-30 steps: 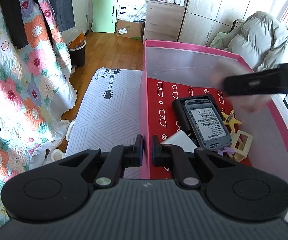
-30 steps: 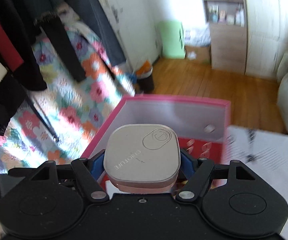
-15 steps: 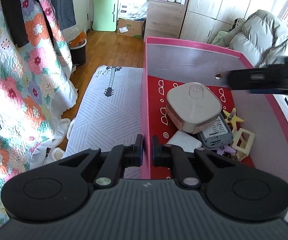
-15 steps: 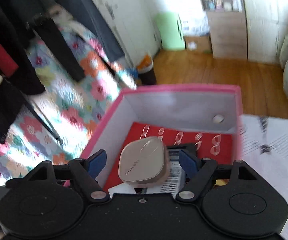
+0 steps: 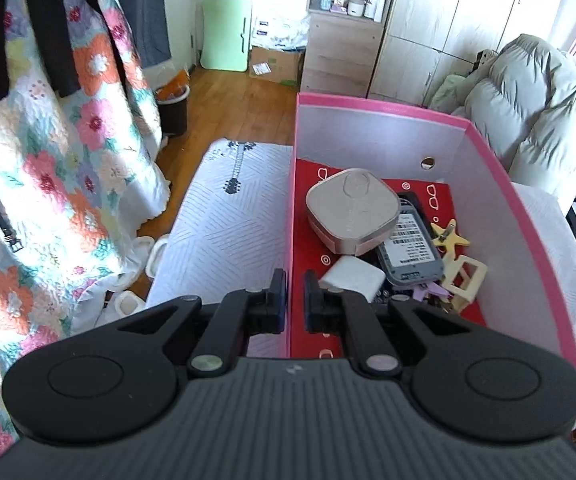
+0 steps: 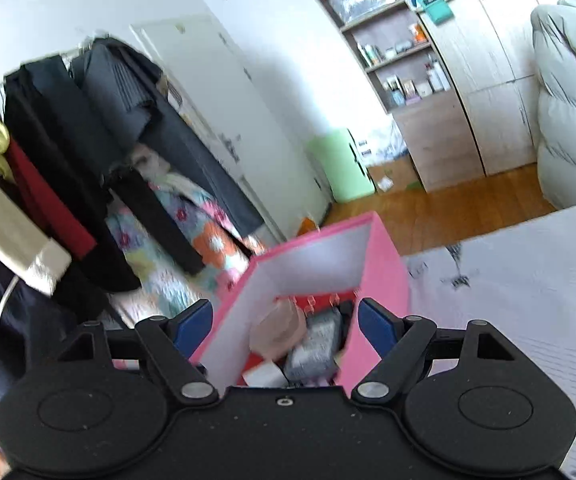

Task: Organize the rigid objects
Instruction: 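Carry the beige round case into the pink box and release it, then lower the pink box onto the table and open the left tool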

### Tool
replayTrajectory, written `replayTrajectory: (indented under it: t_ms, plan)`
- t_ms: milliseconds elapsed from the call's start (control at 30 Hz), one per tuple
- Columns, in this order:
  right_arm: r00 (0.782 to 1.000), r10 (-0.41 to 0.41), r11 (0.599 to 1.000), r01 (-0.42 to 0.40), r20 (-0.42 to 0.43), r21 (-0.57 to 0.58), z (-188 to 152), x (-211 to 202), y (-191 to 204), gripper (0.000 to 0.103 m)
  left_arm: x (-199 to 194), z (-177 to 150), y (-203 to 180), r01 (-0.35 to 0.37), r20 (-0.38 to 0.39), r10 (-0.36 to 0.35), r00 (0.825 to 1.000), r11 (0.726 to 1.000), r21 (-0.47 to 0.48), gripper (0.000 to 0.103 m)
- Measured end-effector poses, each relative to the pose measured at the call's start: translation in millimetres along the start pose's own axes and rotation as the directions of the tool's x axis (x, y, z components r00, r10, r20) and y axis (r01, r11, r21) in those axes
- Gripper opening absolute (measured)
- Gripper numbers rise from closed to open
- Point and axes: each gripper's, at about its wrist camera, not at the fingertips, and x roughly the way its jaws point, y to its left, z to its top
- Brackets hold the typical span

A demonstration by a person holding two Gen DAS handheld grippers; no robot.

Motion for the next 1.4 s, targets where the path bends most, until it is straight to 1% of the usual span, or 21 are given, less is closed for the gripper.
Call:
replayTrajectory:
  t_ms: [67, 100, 200, 233, 367, 467, 567, 700, 800, 967, 1100, 1200, 1267, 1300, 1333, 1367, 1400]
  plan:
    - [0.998, -0.057, 0.996, 0.057, 0.000, -0.068, -2, -7, 7, 0.084, -20, -5, -4, -0.016, 0.037, 0.016, 0.999, 1.000, 0.010, 0.007]
    - [0.997, -0.078, 0.992, 0.078, 0.006, -0.098, -4, -13, 11, 0.084, -28, -6, -5, -0.010, 0.049, 0.010, 0.999, 1.000, 0.006, 0.007]
    - [0.991, -0.125, 0.982, 0.130, 0.041, -0.136, -8, -27, 22, 0.084, -54, -15, -15, 0.053, 0.068, -0.053, 0.996, 0.999, -0.005, 0.007]
    - [0.989, -0.137, 0.979, 0.144, 0.053, -0.144, -10, -33, 26, 0.084, -61, -18, -21, 0.058, 0.073, -0.058, 0.996, 0.998, -0.001, 0.007]
    - [0.976, -0.186, 0.963, 0.204, 0.111, -0.179, -18, -61, 37, 0.084, -78, -35, -48, 0.033, 0.104, -0.037, 0.994, 0.999, 0.038, 0.007]
    - [0.962, -0.240, 0.942, 0.264, 0.134, -0.206, -24, -74, 42, 0.084, -81, -47, -69, 0.040, 0.102, -0.048, 0.994, 0.996, 0.080, 0.007]
    - [0.948, -0.285, 0.926, 0.310, 0.138, -0.215, -29, -84, 41, 0.084, -78, -56, -84, 0.074, 0.085, -0.080, 0.993, 0.994, 0.077, 0.007]
    - [0.929, -0.336, 0.903, 0.365, 0.158, -0.227, -36, -95, 38, 0.084, -79, -71, -101, 0.050, 0.109, -0.061, 0.992, 0.994, 0.101, 0.007]
    - [0.920, -0.354, 0.893, 0.385, 0.166, -0.233, -38, -102, 37, 0.084, -79, -77, -110, 0.051, 0.111, -0.065, 0.992, 0.991, 0.122, 0.007]
    - [0.914, -0.377, 0.890, 0.403, 0.151, -0.216, -42, -105, 32, 0.084, -84, -84, -122, -0.009, 0.158, -0.016, 0.987, 0.988, 0.156, 0.009]
    - [0.905, -0.400, 0.880, 0.423, 0.144, -0.217, -46, -105, 31, 0.084, -85, -89, -125, -0.004, 0.146, -0.019, 0.989, 0.988, 0.156, 0.011]
    - [0.904, -0.405, 0.879, 0.425, 0.134, -0.217, -48, -106, 31, 0.084, -86, -93, -126, -0.020, 0.151, -0.003, 0.989, 0.988, 0.151, 0.018]
    - [0.905, -0.405, 0.880, 0.424, 0.127, -0.216, -49, -106, 31, 0.085, -87, -94, -128, -0.037, 0.164, 0.011, 0.986, 0.988, 0.151, 0.027]
    - [0.905, -0.409, 0.878, 0.426, 0.120, -0.217, -50, -105, 30, 0.086, -88, -95, -129, -0.044, 0.172, 0.017, 0.985, 0.987, 0.152, 0.037]
    - [0.903, -0.415, 0.876, 0.430, 0.114, -0.219, -51, -105, 30, 0.095, -89, -95, -130, -0.052, 0.180, 0.024, 0.983, 0.987, 0.153, 0.045]
    - [0.898, -0.424, 0.871, 0.439, 0.116, -0.219, -52, -104, 29, 0.100, -90, -96, -131, -0.061, 0.188, 0.031, 0.982, 0.986, 0.153, 0.048]
    - [0.892, -0.434, 0.866, 0.451, 0.125, -0.215, -52, -104, 29, 0.100, -91, -96, -131, -0.068, 0.198, 0.037, 0.979, 0.986, 0.155, 0.051]
